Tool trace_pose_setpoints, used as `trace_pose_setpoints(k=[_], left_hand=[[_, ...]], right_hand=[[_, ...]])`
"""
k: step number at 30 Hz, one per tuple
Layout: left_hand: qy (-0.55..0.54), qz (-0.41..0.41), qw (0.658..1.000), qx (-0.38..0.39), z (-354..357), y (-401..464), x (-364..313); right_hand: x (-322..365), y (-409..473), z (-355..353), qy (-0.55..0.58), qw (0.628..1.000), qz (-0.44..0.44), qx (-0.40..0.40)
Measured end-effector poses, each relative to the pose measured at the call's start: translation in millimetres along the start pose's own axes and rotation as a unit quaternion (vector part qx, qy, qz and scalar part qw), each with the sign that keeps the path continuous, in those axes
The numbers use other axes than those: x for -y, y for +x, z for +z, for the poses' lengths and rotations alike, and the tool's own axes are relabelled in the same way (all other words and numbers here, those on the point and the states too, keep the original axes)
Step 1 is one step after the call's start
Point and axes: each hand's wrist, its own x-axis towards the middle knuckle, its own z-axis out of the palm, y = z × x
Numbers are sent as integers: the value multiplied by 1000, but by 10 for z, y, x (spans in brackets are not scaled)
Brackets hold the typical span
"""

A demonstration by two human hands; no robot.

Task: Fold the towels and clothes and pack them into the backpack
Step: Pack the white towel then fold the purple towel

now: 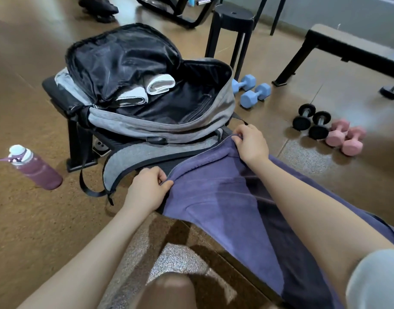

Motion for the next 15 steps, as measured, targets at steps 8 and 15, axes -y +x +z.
trace_pose_setpoints(k=[8, 15], left_hand=[[-175, 86, 976, -99, -232, -21, -355], [-346, 200, 904, 151, -244, -264, -1271]], right_hand=[[57, -11, -394, 100, 990, 32, -91], [-264, -431, -1178, 430, 885, 145, -102]])
